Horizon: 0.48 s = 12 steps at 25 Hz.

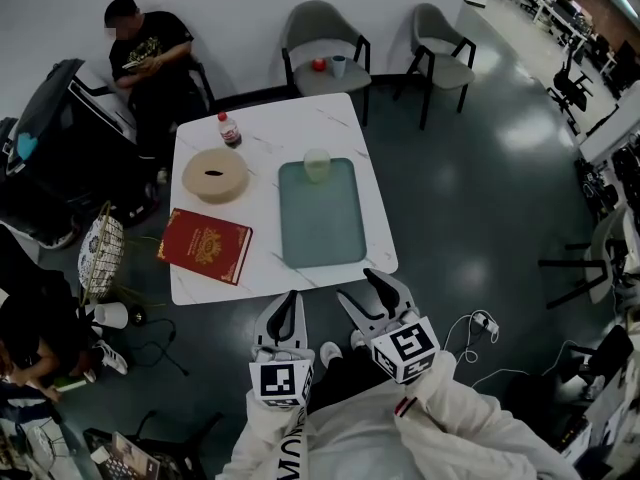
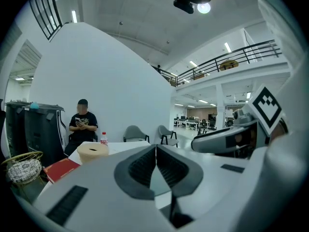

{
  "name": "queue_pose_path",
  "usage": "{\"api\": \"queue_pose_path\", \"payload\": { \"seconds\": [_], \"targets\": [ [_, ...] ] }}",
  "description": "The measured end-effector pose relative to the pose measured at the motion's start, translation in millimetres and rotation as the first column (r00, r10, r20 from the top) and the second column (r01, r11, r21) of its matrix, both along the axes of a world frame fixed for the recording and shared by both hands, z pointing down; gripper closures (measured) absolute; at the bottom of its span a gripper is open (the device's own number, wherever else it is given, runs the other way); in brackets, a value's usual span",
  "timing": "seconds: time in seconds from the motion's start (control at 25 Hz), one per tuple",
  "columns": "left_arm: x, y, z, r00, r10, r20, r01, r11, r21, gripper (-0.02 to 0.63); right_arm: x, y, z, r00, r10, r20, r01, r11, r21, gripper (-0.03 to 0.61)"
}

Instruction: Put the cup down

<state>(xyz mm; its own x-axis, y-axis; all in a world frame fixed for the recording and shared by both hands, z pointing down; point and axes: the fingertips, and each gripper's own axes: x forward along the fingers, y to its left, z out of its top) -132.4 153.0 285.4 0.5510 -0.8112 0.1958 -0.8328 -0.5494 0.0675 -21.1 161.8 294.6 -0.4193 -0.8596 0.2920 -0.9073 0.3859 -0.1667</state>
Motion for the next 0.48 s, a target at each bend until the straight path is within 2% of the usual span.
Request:
{"api": "queue_pose_path", "payload": {
  "seconds": [0.24,0.48],
  "targets": [
    [22.7,5.5,-1.8,1.0,0.026,0.007,-0.026,1.0,-0.006,0.601,6.7,9.7,9.4,0.998,-0.012,0.066,0.015,0.999,-0.037,0.331],
    [39.2,8.0,-10.9,0.999,0.029,0.028,-0.029,1.0,-0.003,0.601,25.4,3.3,0.2,0.999,-0.01,0.053,0.011,1.0,-0.017,0.388]
  ]
}}
